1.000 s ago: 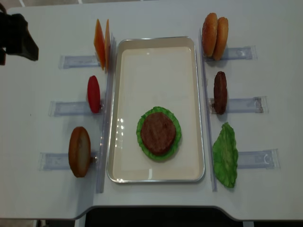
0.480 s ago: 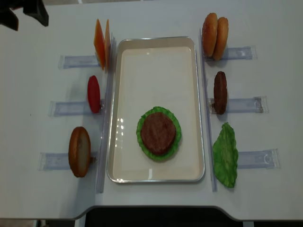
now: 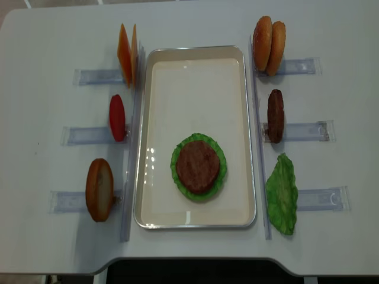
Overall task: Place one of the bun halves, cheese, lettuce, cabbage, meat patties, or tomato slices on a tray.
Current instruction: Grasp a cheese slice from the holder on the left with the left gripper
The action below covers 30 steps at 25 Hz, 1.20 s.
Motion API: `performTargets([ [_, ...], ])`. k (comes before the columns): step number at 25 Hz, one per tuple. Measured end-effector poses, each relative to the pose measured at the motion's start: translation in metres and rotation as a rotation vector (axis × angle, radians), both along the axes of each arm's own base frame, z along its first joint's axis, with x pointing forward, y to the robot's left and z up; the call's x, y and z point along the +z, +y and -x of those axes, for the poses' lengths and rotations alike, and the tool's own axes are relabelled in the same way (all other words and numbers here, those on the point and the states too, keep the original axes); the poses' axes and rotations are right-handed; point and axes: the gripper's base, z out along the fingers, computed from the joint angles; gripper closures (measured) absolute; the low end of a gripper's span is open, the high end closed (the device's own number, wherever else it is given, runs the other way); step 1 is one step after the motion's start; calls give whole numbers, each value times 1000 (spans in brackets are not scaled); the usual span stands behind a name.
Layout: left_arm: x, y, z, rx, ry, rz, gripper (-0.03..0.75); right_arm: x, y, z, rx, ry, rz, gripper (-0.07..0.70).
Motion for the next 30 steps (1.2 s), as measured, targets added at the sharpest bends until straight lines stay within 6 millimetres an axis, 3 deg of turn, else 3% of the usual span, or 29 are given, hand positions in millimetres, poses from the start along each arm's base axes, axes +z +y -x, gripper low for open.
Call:
performTargets([
  [8,-40,2,-21,3,83,-24,156,0,0,0,0,0,0,208],
  [16,-40,2,-22,17,80,-36,153,0,0,0,0,0,-1,208],
  [30,-39,-80,-16,-24,67,-58,126,0,0,0,0,0,-1,208],
])
